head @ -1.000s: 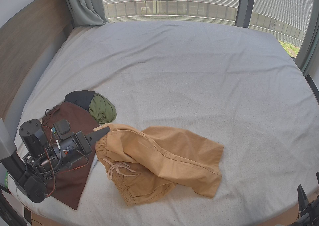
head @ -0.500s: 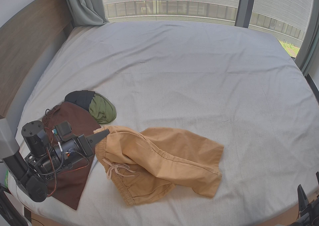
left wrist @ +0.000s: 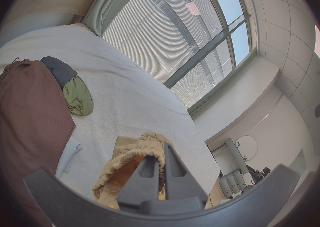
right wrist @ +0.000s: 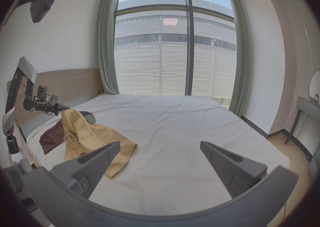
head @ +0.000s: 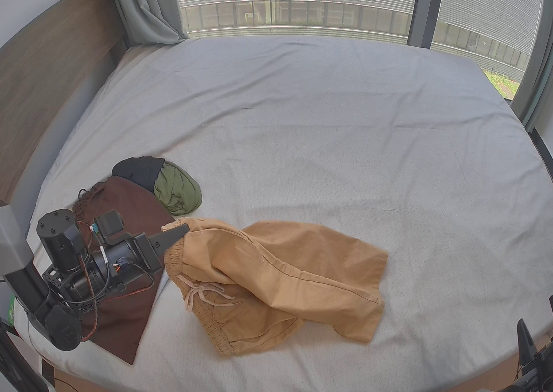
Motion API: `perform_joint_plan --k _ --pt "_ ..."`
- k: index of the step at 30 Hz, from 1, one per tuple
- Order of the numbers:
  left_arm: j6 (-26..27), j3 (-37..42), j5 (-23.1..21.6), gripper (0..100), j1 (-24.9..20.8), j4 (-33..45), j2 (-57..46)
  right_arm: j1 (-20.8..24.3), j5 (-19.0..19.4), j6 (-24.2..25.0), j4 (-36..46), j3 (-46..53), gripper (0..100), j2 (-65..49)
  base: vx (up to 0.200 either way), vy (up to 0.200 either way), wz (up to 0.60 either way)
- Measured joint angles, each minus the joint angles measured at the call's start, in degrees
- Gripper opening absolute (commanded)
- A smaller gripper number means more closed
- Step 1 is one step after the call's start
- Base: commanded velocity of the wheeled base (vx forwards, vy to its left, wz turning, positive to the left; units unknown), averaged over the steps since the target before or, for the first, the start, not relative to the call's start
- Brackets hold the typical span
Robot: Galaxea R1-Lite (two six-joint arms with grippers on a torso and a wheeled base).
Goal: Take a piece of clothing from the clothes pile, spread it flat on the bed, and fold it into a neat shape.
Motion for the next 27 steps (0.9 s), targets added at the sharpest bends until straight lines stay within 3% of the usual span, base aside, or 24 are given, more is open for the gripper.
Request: perform_joint_plan --k 13,27 --pt "0.0 -0.2 -1.27 0 0.17 0.0 -0.94 -0.05 0.0 0.02 -6.08 -8.85 100 7.64 0.0 0.0 0.0" --pt "0.11 -0.39 -2.41 0 0.77 -0.02 -1.85 0.6 5.06 1.84 -6.41 -13.46 100 22.42 0.0 0.0 0.0"
